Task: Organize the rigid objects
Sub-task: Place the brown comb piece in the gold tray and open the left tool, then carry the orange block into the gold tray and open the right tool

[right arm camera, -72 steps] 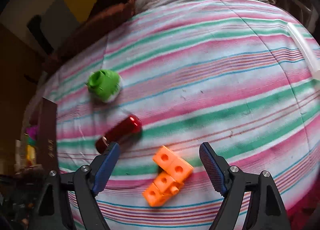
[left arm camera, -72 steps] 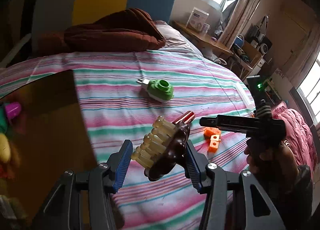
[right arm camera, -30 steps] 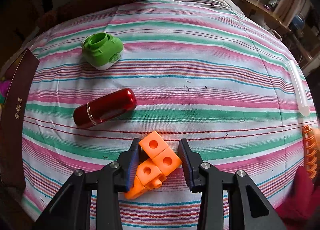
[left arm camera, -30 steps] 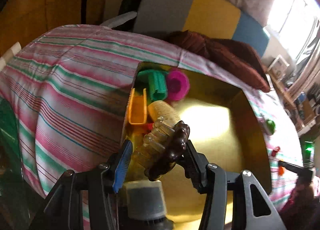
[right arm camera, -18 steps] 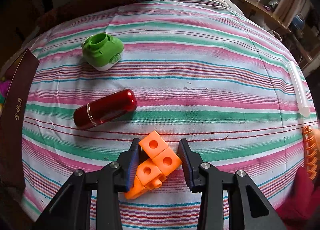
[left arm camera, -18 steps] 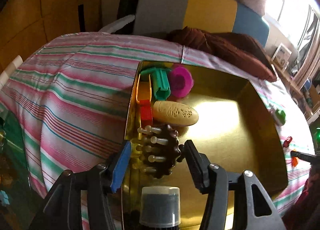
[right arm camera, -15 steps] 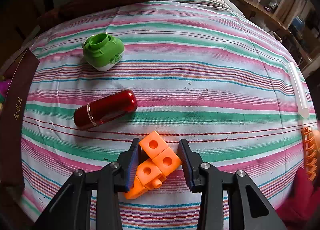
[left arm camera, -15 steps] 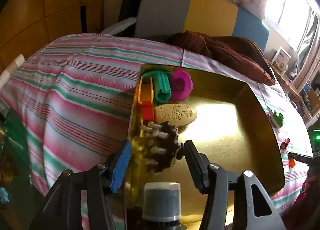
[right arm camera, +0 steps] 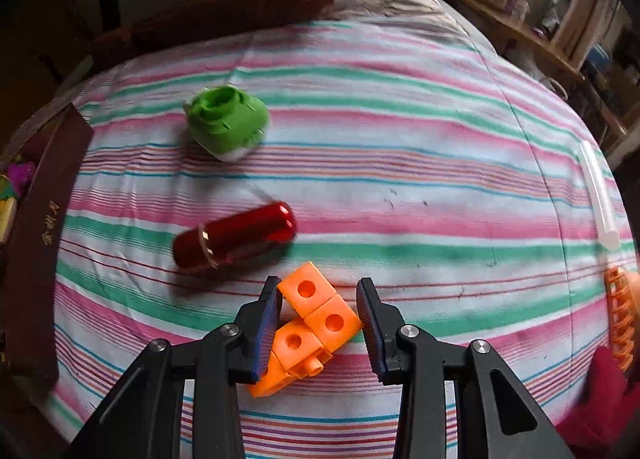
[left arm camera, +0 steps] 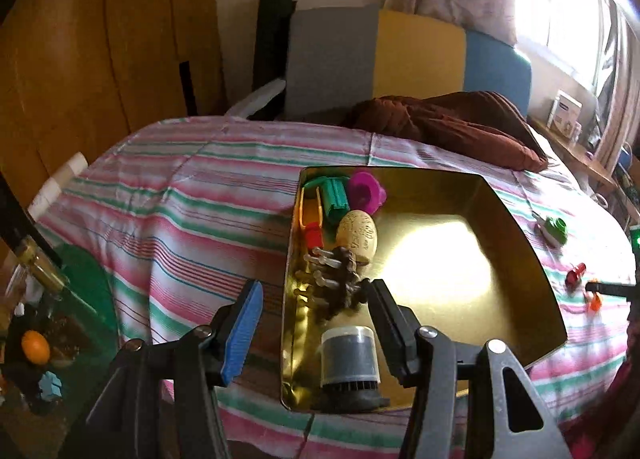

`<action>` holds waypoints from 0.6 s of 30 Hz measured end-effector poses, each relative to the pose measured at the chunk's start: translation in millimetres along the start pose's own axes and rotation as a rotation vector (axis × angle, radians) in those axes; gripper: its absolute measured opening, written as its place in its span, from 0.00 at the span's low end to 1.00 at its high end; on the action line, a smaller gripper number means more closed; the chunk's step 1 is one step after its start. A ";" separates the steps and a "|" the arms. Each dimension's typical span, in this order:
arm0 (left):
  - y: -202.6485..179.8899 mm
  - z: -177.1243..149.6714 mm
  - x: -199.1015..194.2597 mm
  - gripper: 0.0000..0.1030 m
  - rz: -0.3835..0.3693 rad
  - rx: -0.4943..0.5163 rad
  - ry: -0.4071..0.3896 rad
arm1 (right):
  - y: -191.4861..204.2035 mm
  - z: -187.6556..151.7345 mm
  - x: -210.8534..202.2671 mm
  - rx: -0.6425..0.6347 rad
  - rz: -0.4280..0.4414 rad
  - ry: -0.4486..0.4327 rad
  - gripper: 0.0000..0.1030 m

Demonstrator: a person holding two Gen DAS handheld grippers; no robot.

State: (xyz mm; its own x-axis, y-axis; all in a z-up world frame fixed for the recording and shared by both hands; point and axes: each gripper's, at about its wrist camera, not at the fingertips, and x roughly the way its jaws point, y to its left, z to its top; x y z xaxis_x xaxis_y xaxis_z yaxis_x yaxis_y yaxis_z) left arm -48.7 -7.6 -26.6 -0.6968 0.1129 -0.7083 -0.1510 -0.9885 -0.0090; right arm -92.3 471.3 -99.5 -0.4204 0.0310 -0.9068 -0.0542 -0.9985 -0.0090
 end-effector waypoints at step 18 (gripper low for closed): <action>-15.4 -11.5 -10.4 0.54 -0.045 0.042 -0.008 | 110.2 11.1 -84.2 -0.159 0.306 -0.228 0.38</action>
State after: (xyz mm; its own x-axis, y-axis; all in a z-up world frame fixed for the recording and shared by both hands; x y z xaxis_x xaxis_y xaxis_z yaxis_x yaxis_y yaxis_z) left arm -31.0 5.3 -27.2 -0.6946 0.1578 -0.7019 -0.2112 -0.9774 -0.0107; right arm -73.0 359.2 -19.4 -0.5865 -0.2770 -0.7611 0.2379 -0.9572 0.1651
